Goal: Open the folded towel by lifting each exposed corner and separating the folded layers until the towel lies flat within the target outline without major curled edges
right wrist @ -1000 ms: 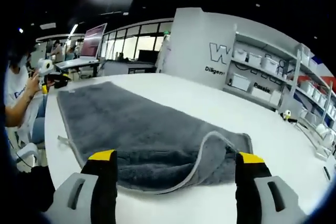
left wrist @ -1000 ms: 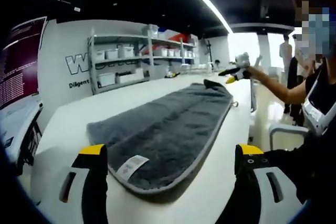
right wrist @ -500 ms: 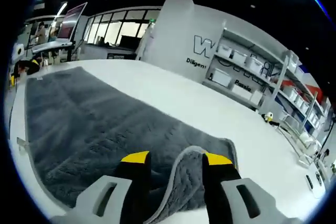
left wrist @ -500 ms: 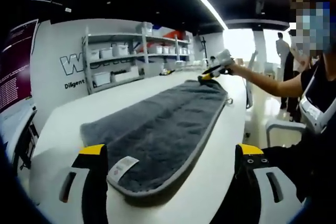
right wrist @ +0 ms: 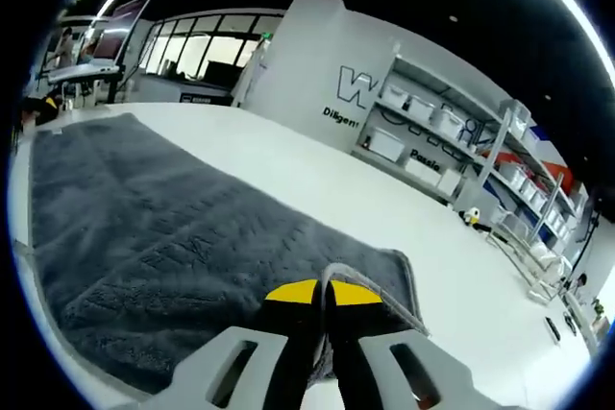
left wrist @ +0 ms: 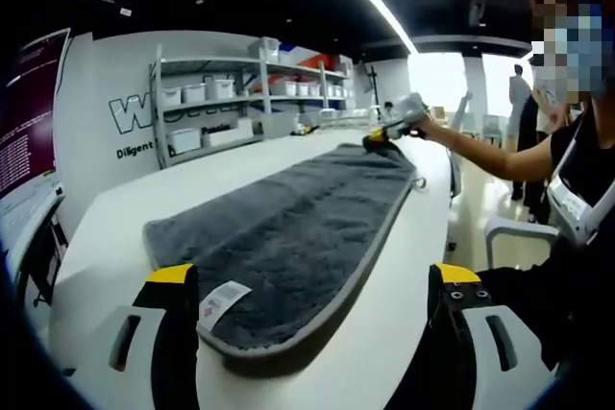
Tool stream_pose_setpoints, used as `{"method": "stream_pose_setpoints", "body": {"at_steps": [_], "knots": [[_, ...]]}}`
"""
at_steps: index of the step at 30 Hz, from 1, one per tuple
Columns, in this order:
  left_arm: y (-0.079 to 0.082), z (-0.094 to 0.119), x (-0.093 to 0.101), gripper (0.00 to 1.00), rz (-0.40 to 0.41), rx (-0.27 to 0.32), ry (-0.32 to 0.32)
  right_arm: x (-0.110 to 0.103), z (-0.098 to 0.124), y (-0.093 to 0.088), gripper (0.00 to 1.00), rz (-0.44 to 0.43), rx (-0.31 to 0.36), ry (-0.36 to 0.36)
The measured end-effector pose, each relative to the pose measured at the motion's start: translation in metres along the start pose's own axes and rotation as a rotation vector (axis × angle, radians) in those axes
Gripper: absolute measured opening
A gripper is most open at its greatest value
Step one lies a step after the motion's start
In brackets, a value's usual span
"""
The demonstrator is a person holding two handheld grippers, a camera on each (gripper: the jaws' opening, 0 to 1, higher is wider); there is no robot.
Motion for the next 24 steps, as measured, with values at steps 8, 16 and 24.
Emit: {"method": "stream_pose_setpoints", "body": {"at_steps": [8, 16, 24], "knots": [[0.003, -0.001, 0.004, 0.98, -0.014, 0.003, -0.007, 0.019, 0.041, -0.012, 0.0, -0.121, 0.071, -0.08], [0.005, -0.002, 0.006, 0.98, -0.014, 0.005, -0.011, 0.026, 0.068, -0.032, 0.0, -0.163, 0.09, -0.124], [0.006, -0.003, 0.007, 0.97, -0.014, 0.007, -0.012, 0.037, 0.087, -0.057, 0.0, -0.158, 0.047, -0.183]]}}
Point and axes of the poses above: the point that each gripper's makers call its tool centre point, and the gripper's own axes: z roughly backward along the fingers, x roughly to its right, y roughly out of its top, the point moved 1 cm from there along z, roughly backward along the fingers, and after that the axes turned 1 degree about -z, right-handed, at the moved point
